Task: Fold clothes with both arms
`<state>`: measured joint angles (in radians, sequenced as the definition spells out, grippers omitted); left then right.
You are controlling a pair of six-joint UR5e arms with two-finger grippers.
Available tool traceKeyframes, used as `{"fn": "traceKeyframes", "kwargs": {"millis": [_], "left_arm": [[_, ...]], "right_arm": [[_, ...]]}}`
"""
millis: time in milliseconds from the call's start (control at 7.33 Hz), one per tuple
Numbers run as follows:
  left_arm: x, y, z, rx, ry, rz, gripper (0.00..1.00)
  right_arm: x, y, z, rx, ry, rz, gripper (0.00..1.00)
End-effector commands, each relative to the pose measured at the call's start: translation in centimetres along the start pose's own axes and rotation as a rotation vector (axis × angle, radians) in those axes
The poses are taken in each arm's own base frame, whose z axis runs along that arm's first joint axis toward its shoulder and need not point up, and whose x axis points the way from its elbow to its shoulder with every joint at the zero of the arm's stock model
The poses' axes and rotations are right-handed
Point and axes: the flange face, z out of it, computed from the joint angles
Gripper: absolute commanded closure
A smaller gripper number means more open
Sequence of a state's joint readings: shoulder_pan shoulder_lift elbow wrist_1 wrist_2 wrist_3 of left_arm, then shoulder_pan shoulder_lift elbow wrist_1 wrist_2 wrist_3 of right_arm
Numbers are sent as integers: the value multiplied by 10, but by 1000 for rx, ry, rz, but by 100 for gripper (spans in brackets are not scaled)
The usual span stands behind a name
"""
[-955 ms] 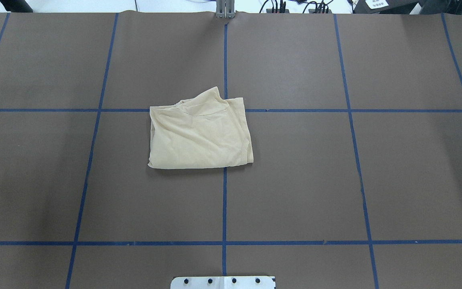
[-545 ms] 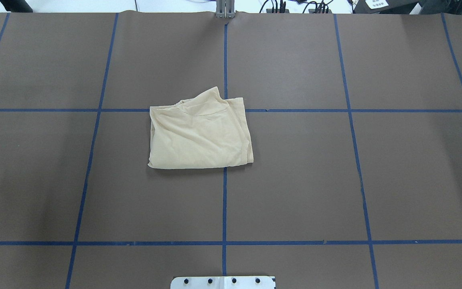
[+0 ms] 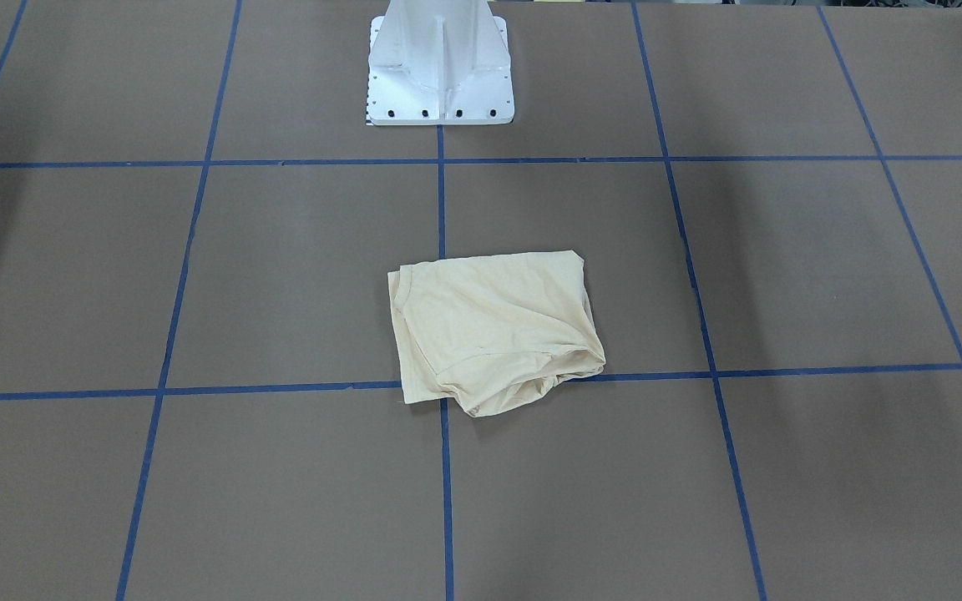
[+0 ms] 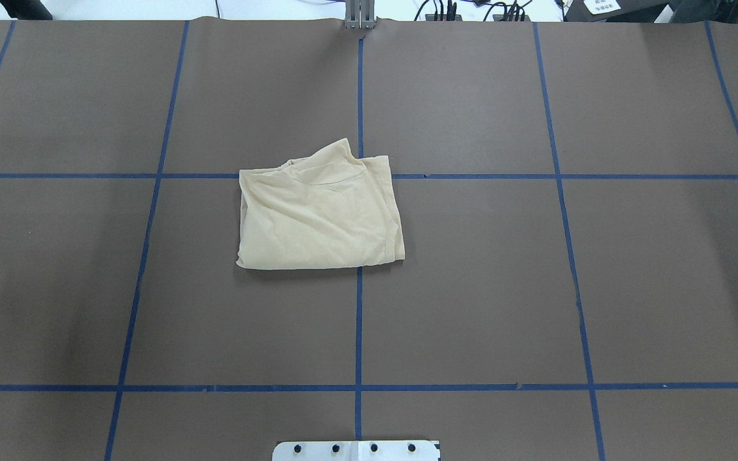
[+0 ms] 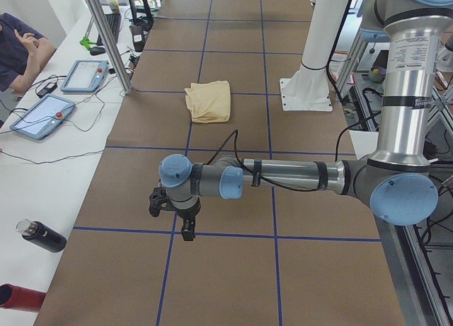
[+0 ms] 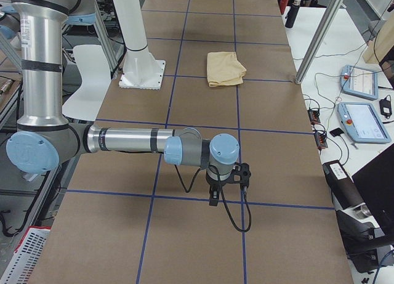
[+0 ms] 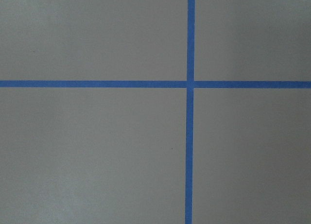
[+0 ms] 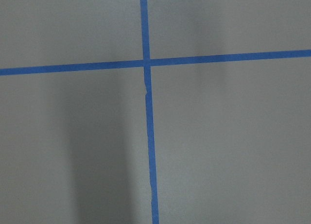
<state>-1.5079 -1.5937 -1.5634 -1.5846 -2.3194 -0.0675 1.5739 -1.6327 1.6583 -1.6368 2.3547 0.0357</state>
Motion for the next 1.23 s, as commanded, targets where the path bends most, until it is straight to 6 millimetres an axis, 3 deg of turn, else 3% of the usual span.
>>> {"fn": "traceKeyframes", "kwargs": {"millis": [0,1091], "left_arm": [[0,0,1,-1,1,-1,0],[3,-1,-2,2,14,3,0]], "right_arm": [[1,1,1,-3,0,4,0],[2,1,1,-3,2,3,0]]}}
